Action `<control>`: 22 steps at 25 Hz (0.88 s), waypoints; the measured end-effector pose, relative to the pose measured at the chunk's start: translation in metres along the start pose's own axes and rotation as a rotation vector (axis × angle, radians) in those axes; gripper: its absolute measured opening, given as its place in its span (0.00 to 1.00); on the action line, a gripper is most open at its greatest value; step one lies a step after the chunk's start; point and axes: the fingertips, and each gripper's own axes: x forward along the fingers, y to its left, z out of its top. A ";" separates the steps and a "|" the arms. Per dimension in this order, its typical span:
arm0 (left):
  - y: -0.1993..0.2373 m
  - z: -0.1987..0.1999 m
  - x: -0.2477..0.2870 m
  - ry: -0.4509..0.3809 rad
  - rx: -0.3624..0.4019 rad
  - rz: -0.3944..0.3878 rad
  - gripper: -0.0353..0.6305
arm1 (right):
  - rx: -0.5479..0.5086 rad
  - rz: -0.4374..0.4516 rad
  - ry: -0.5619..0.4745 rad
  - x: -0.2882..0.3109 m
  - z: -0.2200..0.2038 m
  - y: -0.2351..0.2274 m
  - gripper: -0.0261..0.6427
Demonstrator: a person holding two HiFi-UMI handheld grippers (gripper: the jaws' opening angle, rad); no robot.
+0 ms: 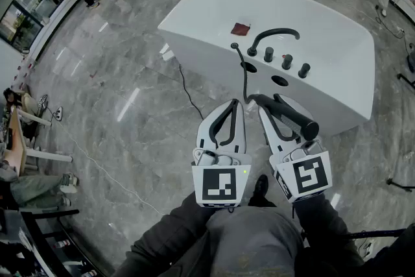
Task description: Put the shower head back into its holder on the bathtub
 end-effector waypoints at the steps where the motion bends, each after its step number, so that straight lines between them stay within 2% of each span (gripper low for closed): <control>1: -0.001 -0.001 0.001 0.002 0.000 0.000 0.06 | -0.001 0.001 -0.002 0.000 0.000 -0.001 0.25; 15: -0.020 -0.011 0.018 0.032 -0.008 0.016 0.06 | -0.009 0.023 -0.013 -0.010 -0.001 -0.026 0.25; 22: -0.014 -0.017 0.017 0.041 -0.021 0.096 0.06 | -0.033 0.071 -0.016 -0.011 0.002 -0.036 0.25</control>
